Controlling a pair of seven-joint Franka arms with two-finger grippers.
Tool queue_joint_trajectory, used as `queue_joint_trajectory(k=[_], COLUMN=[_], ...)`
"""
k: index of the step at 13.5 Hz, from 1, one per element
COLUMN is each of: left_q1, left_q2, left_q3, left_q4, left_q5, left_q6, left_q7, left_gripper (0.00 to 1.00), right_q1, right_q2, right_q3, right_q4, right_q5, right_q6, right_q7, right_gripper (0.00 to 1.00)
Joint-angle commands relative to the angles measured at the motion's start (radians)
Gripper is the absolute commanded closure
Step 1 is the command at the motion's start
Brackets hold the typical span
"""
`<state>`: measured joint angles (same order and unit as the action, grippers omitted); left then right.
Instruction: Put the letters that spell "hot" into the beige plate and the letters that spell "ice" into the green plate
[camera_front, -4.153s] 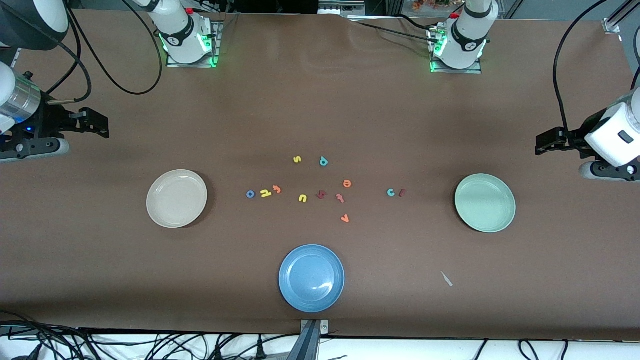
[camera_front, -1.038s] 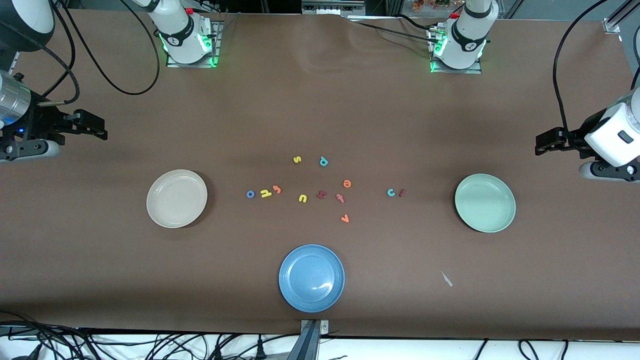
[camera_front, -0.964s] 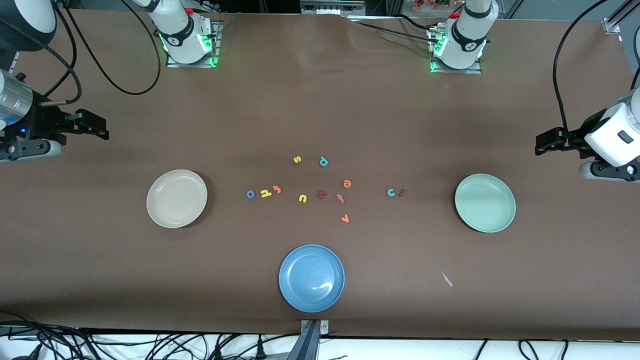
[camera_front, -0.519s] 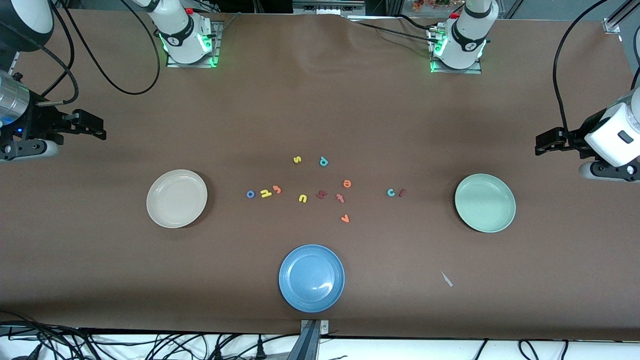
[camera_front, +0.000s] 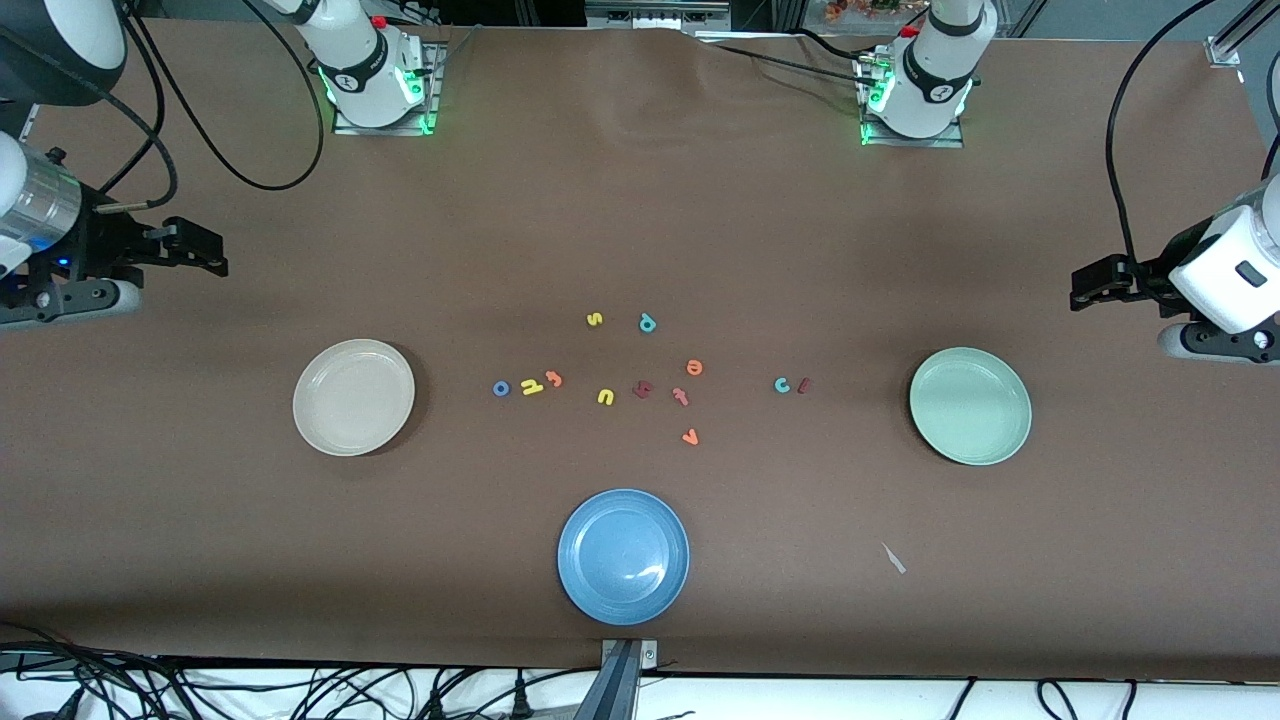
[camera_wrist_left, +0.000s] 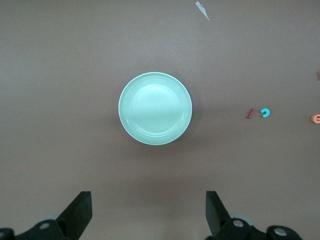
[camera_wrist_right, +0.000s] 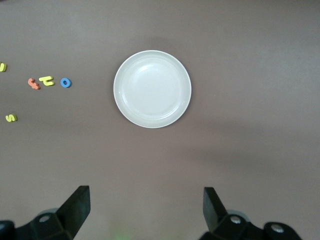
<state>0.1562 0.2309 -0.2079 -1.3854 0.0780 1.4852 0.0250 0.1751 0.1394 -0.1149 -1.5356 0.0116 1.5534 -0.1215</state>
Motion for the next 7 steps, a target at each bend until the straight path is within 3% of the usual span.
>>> queue_joint_trajectory(k=[1,7], left_q1=[0.005,0.01], left_q2=[-0.011,0.002], left_q3=[0.004,0.002], left_q4=[-0.018,-0.018], left_q5=[-0.021,-0.015], left_q6=[0.006,0.006], left_q7=[0.018,0.007], left_gripper=[0.0,0.0], right_q1=[0.027,0.049], right_q2=[0.014,0.02], right_q3=[0.003,0.007], right_q4=[0.005,-0.033], right_q5=[-0.002,-0.004], right_q6=[-0.001,0.0], right_q7=[0.01,-0.017], right_gripper=[0.0,0.0])
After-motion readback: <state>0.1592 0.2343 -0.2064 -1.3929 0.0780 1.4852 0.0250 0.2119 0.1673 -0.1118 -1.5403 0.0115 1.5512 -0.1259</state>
